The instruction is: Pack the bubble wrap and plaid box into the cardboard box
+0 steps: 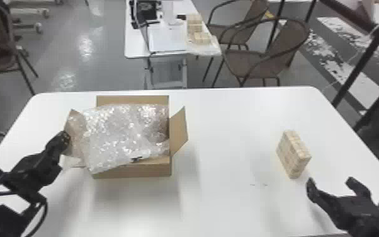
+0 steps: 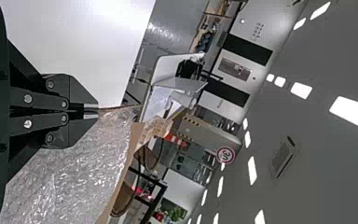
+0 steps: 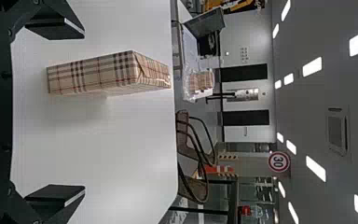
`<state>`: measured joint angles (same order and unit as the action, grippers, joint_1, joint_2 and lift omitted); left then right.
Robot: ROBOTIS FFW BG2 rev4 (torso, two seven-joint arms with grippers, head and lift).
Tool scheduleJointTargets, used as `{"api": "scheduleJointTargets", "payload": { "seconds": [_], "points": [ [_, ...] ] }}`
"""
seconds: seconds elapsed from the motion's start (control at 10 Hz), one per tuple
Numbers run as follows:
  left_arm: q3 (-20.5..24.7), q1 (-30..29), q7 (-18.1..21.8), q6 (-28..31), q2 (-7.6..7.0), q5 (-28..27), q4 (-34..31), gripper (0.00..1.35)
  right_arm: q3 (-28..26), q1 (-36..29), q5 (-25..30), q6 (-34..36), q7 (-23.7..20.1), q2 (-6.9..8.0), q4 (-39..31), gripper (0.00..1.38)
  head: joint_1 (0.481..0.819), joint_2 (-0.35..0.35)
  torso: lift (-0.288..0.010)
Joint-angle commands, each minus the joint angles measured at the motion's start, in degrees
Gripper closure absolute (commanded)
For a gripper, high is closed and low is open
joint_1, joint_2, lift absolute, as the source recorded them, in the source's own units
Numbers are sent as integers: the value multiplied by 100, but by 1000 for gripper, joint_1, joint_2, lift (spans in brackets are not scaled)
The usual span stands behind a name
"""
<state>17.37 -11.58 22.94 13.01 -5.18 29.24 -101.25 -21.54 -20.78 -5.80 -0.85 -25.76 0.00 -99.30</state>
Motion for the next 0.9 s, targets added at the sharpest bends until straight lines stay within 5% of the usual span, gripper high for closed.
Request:
{"api": "scheduleJointTargets", "payload": {
  "seconds": [0.0,0.8],
  "points": [
    [-6,33,0,9,0,-6,0,1205,1,154,159,85,-43,5,68,125,695,-36,-122],
    [-68,77,0,9,9,-6,26,1205,300,1147,572,314,-333,5,1017,125,695,-13,-122]
  ]
}}
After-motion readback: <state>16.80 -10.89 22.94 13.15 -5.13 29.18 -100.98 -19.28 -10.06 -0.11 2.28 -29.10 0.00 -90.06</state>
